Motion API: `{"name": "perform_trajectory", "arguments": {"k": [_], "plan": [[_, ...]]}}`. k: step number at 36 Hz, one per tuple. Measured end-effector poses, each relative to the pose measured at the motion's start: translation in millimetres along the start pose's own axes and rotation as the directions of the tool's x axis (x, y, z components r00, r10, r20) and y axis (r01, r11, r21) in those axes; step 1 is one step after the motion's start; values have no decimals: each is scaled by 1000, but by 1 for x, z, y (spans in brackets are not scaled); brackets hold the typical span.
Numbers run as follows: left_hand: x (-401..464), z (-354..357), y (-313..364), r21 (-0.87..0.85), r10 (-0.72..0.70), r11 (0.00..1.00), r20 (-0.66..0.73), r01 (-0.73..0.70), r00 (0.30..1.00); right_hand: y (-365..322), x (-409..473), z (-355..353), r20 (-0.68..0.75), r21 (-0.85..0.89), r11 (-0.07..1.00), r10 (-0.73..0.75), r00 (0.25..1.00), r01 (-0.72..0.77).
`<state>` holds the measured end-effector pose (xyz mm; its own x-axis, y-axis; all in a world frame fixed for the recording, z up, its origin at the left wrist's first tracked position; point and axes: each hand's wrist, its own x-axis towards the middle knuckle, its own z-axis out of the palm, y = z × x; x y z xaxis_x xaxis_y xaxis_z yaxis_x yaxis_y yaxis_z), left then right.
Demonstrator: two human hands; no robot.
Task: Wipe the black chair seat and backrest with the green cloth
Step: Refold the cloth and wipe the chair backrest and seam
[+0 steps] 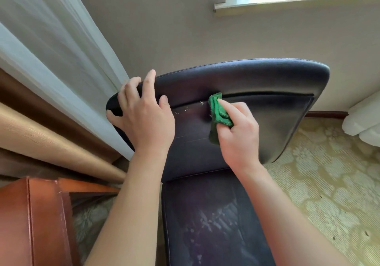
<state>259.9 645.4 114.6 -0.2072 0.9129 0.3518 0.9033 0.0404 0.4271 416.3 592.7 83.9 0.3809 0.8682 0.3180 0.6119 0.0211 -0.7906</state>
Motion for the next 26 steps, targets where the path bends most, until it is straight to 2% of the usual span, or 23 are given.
{"name": "perform_trajectory", "arguments": {"k": [3,6,10,13,20,26], "plan": [[1,-3,-17,-37,-87,995,7,88,996,8,-4,-9,-99,13,999,49,994,-48],[-2,-2,-32,-66,-168,983,30,170,985,15,-3,-8,-116,-23,995,91,989,-95],[-9,3,-43,-174,-68,983,-22,63,997,12,-3,6,-113,-76,993,81,990,-90],[-9,5,-50,-171,-42,985,-38,35,998,6,0,15,-112,-120,988,80,991,-93],[-7,2,-49,-144,-29,989,-56,21,998,-15,-1,28,-10,-211,977,13,1000,-15],[-5,-1,-50,-135,-16,991,-30,12,999,-35,-11,52,138,-177,973,-122,983,146]]}}
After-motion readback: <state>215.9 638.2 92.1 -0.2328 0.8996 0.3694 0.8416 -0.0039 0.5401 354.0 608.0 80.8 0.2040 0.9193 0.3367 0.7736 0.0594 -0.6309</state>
